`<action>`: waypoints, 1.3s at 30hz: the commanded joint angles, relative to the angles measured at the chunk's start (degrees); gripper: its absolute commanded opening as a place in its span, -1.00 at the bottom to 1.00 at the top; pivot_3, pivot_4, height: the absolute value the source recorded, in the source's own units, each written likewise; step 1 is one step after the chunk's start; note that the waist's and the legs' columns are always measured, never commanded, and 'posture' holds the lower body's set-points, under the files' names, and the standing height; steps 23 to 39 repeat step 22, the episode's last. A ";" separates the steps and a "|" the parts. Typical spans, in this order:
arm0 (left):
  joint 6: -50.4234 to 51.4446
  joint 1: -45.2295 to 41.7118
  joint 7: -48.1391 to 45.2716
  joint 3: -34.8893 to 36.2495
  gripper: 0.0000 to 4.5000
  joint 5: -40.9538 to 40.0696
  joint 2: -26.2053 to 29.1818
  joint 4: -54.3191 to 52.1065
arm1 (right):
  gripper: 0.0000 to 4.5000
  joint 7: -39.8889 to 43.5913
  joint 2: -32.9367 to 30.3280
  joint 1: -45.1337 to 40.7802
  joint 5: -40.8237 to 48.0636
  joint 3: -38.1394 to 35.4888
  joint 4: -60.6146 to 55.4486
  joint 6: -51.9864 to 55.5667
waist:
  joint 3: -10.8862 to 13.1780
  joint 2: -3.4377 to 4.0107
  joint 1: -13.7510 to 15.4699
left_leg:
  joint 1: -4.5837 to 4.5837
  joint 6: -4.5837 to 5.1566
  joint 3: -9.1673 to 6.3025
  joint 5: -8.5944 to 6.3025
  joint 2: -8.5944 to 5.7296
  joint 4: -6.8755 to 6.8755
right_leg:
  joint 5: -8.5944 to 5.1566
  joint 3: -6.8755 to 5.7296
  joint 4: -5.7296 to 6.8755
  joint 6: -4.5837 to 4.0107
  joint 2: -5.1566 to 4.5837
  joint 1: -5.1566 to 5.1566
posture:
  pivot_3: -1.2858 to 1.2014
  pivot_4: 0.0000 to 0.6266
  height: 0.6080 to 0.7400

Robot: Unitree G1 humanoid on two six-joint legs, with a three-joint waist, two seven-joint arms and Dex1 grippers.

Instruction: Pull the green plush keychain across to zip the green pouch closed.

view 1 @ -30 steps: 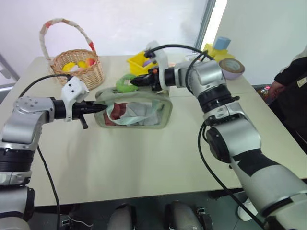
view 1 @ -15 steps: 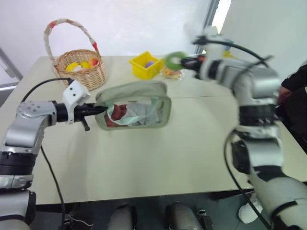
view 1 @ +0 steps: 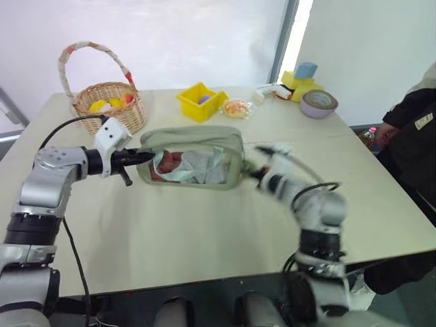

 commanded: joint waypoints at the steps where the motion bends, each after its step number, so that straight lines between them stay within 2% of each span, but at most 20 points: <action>1: -0.86 -1.70 0.60 1.29 -1.00 0.15 0.24 -0.70 | -0.96 3.04 -6.87 0.94 -5.74 10.53 3.29 -8.76 | -0.17 -0.13 0.10 | 0.00 0.03 -0.03 -0.02 -0.05 0.00 | 0.00 0.01 0.00 0.00 -0.03 0.03 | 0.03 -1.00 0.98; 4: -1.06 -1.03 0.94 1.67 -1.00 0.26 0.14 -1.44 | -0.96 4.86 -10.98 -0.66 -7.12 11.57 5.93 -14.58 | -0.34 -0.27 0.06 | 0.02 0.04 -0.10 -0.02 -0.04 0.00 | 0.00 0.00 -0.04 0.00 0.01 0.08 | 0.03 -1.00 0.98; 5: -0.86 -0.76 1.17 2.10 -0.84 -0.04 0.01 -1.74 | -0.99 5.66 -12.37 -1.64 -7.23 11.28 5.85 -16.23 | -0.36 -0.24 0.05 | 0.03 0.04 -0.10 -0.02 -0.03 0.00 | 0.00 0.01 -0.04 0.00 0.01 0.08 | 0.03 -1.00 0.98; 7: 1.00 -0.09 0.93 3.13 -0.51 -1.47 0.19 -2.97 | -0.67 8.56 -16.01 -4.18 -5.95 9.27 3.97 -17.07 | -0.37 -0.23 0.07 | 0.04 0.04 -0.12 -0.02 -0.01 0.00 | 0.00 0.01 -0.04 0.00 0.01 0.08 | 0.03 -1.00 0.98; 8: 3.25 0.41 0.41 4.49 -0.33 -3.39 0.69 -4.19 | -0.54 11.83 -20.03 -5.95 -4.73 7.88 2.05 -16.58 | -0.36 -0.23 0.06 | 0.03 0.04 -0.15 -0.02 -0.01 0.00 | 0.00 0.02 -0.05 0.00 0.01 0.08 | 0.03 -1.00 0.98; 9: 4.85 0.77 0.07 5.45 -0.09 -4.73 1.07 -5.09 | -0.27 14.12 -22.80 -7.11 -3.82 6.95 0.80 -16.16 | -0.36 -0.23 0.11 | 0.02 0.04 -0.15 -0.02 0.00 0.01 | 0.00 0.03 -0.05 0.00 0.00 0.07 | 0.03 -1.00 0.98; 10: 6.65 0.95 -0.31 6.61 0.10 -6.25 1.59 -5.81 | -0.11 16.55 -25.79 -8.28 -2.59 5.91 -0.29 -15.30 | -0.36 -0.23 0.16 | 0.00 0.04 -0.17 -0.02 -0.01 0.00 | 0.00 0.05 -0.08 0.00 -0.02 0.06 | 0.03 -1.00 0.98; 12: 12.31 1.18 -2.16 10.40 0.55 -10.66 4.42 -7.46 | 0.36 24.92 -34.60 -10.60 1.73 4.56 -4.02 -11.09 | -0.36 -0.22 0.21 | -0.02 0.05 -0.22 -0.03 0.01 0.01 | 0.00 0.05 -0.08 0.00 -0.02 0.05 | 0.03 -1.00 0.98; 14: 16.60 1.59 -3.21 12.56 0.99 -12.73 7.63 -7.95 | 0.84 31.49 -40.28 -12.25 7.41 3.38 -7.26 -5.38 | -0.36 -0.23 0.18 | -0.01 0.06 -0.26 -0.03 0.04 -0.01 | 0.00 0.04 -0.10 0.00 0.02 0.05 | 0.03 -1.00 0.98; 15: 19.47 2.08 -3.84 13.96 1.00 -13.96 9.87 -7.84 | 0.98 35.67 -42.98 -12.82 11.98 2.57 -9.89 -1.82 | -0.37 -0.24 0.08 | 0.01 0.08 -0.26 -0.04 0.05 -0.02 | -0.01 0.04 -0.10 0.00 0.02 0.05 | 0.03 -1.00 0.98; 18: 23.70 6.46 -6.34 18.31 1.00 -16.49 15.35 -9.64 | 0.98 43.81 -48.62 -12.50 22.27 0.42 -17.56 4.82 | -0.45 -0.16 -0.12 | 0.42 0.13 -0.10 -0.07 0.07 -0.28 | -0.01 0.14 -0.16 0.00 0.04 0.25 | 0.03 -1.00 0.98; 21: 23.24 14.10 -7.42 22.24 1.00 -16.74 18.22 -14.68 | 0.98 44.66 -50.24 -9.66 27.63 -1.68 -24.06 7.95 | -0.50 -0.10 0.29 | 1.01 0.43 0.02 -0.25 0.12 -0.51 | -0.05 0.25 -0.32 0.00 0.04 0.75 | 0.03 -1.00 0.98; 39: 23.49 15.62 -6.97 23.34 1.00 -17.12 18.30 -15.89 | 0.98 43.96 -50.19 -8.82 28.33 -2.09 -25.46 8.34 | -0.50 -0.10 0.29 | 1.08 0.52 0.00 -0.31 0.15 -0.51 | -0.06 0.21 -0.52 0.00 0.04 0.92 | 0.03 -1.00 0.98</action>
